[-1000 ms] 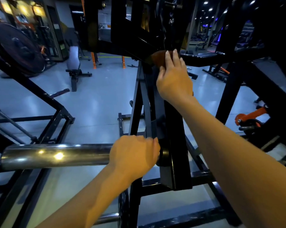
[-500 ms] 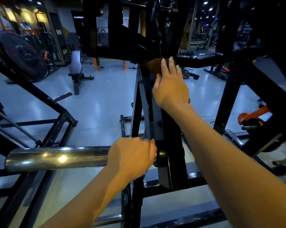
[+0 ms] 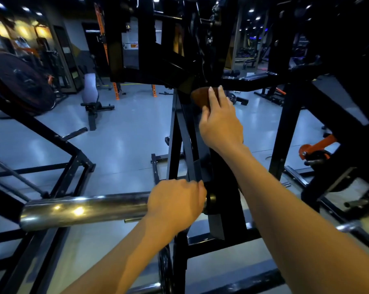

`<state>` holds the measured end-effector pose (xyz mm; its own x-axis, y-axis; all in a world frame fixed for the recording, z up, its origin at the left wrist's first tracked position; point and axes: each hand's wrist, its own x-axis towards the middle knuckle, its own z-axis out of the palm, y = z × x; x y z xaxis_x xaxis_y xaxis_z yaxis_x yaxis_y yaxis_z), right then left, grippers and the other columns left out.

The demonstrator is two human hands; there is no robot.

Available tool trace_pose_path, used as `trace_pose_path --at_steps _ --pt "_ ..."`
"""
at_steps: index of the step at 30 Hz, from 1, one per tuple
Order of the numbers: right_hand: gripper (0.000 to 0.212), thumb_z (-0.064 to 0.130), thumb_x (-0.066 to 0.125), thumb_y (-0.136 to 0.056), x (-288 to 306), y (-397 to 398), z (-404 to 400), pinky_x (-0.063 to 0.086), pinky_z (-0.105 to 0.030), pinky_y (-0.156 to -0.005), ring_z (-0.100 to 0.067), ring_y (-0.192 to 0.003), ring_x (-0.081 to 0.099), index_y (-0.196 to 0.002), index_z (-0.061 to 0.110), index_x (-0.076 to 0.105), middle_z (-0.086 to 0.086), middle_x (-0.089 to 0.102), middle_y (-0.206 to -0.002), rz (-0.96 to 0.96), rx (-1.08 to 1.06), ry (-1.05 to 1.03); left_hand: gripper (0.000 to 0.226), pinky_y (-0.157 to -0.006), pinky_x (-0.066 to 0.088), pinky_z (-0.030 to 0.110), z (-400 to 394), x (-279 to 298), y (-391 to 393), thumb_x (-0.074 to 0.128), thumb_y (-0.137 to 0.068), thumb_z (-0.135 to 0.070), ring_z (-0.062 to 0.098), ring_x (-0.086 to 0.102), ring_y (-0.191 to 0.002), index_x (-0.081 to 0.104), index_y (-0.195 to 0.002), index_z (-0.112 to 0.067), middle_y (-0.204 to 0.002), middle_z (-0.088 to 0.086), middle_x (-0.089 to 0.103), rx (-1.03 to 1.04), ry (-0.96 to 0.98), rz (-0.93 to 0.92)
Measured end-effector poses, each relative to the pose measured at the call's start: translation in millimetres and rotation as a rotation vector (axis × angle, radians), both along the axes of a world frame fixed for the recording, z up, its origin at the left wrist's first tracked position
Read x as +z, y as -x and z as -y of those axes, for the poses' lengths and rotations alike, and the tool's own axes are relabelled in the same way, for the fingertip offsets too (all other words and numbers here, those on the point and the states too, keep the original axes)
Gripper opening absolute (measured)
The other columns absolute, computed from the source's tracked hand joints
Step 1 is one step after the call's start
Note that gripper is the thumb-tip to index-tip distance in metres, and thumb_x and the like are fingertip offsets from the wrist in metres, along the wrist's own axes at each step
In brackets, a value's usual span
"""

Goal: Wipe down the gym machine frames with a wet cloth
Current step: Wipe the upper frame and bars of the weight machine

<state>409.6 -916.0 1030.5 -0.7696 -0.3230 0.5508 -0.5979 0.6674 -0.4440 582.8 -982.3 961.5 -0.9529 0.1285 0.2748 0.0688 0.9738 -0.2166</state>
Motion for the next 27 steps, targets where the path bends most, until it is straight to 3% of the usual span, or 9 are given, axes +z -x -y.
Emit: trace_pose_path --at_steps 2,4,7,10,13,17,20,24,27 --pt "0.057 0.037 0.032 -0.112 2.9 4.1 2.2 0.041 -0.051 -0.115 -0.024 -0.158 0.011 -0.166 0.027 0.018 0.006 0.003 -0.174 0.012 0.004 0.008 0.018 -0.045 0.041 0.03 -0.7 1.3 1.7 0.045 -0.105 -0.019 0.021 0.044 -0.048 0.062 -0.099 -0.016 -0.058 -0.006 0.031 0.034 0.039 0.028" --pt "0.057 0.039 0.033 -0.111 -12.3 -12.6 -9.1 0.043 -0.05 -0.114 -0.022 -0.158 0.013 -0.165 0.03 0.019 0.009 0.004 -0.174 0.002 -0.009 0.012 0.026 -0.053 0.043 0.034 0.0 3.8 1.5 0.038 -0.107 -0.014 0.024 0.052 -0.062 0.052 -0.128 -0.013 -0.074 -0.001 0.048 0.03 0.116 0.041" --pt "0.058 0.04 0.039 -0.11 -57.3 -66.0 -43.9 0.047 -0.047 -0.11 -0.019 -0.156 0.02 -0.165 0.033 0.02 0.011 0.008 -0.173 -0.004 -0.038 0.025 0.037 -0.057 0.042 0.035 0.2 3.8 -1.1 0.037 -0.105 -0.005 0.029 0.065 -0.079 0.039 -0.142 -0.006 -0.099 0.007 0.062 -0.02 0.23 0.06" --pt "0.06 0.04 0.041 -0.109 -91.0 -109.9 -67.1 0.053 -0.045 -0.105 -0.016 -0.154 0.024 -0.165 0.034 0.021 0.014 0.009 -0.173 0.008 -0.09 0.017 0.033 -0.051 0.038 0.033 -0.9 7.4 -3.7 0.03 -0.108 -0.01 0.03 0.061 -0.071 0.046 -0.136 -0.007 -0.095 0.008 0.063 0.033 0.193 0.089" --pt "0.059 0.041 0.039 -0.11 -74.2 -91.6 -53.6 0.052 -0.05 -0.104 -0.018 -0.154 0.026 -0.165 0.035 0.019 0.012 0.009 -0.173 0.021 -0.119 0.03 0.028 -0.053 0.037 0.034 -0.8 9.0 2.4 0.035 -0.108 -0.015 0.028 0.056 -0.07 0.051 -0.13 -0.011 -0.1 0.008 0.066 0.056 0.139 0.138" --pt "0.057 0.041 0.038 -0.11 -49.8 -63.2 -32.5 0.049 -0.052 -0.106 -0.025 -0.15 0.032 -0.164 0.034 0.021 0.009 0.012 -0.173 0.032 -0.109 0.06 0.024 -0.051 0.029 0.034 4.3 6.2 3.0 0.034 -0.107 -0.014 0.025 0.046 -0.065 0.056 -0.117 -0.013 -0.083 0.006 0.056 0.043 0.088 0.12" --pt "0.057 0.042 0.039 -0.11 -74.0 -93.8 -48.0 0.049 -0.051 -0.103 -0.031 -0.14 0.044 -0.164 0.039 0.021 0.015 0.01 -0.173 0.025 -0.143 0.053 0.032 -0.051 0.032 0.034 4.6 5.6 3.8 0.03 -0.109 -0.02 0.026 0.048 -0.062 0.061 -0.11 -0.012 -0.075 0.004 0.05 0.05 0.006 0.079" --pt "0.056 0.043 0.037 -0.11 -117.4 -151.2 -76.0 0.059 -0.047 -0.083 -0.024 -0.134 0.051 -0.163 0.043 0.021 0.023 0.008 -0.171 0.079 -0.246 0.066 0.051 -0.057 0.035 0.035 5.2 1.2 2.7 0.022 -0.112 -0.026 0.024 0.048 -0.054 0.065 -0.089 -0.012 -0.07 0.005 0.061 0.032 -0.054 -0.014" --pt "0.056 0.04 0.038 -0.11 -119.0 -158.0 -76.9 0.057 -0.047 -0.09 -0.022 -0.138 0.048 -0.163 0.041 0.021 0.022 0.01 -0.171 0.092 -0.289 0.062 0.057 -0.054 0.031 0.035 5.5 1.8 2.3 0.019 -0.111 -0.029 0.02 0.036 -0.047 0.064 -0.081 -0.013 -0.062 0.002 0.05 0.044 -0.091 -0.011"
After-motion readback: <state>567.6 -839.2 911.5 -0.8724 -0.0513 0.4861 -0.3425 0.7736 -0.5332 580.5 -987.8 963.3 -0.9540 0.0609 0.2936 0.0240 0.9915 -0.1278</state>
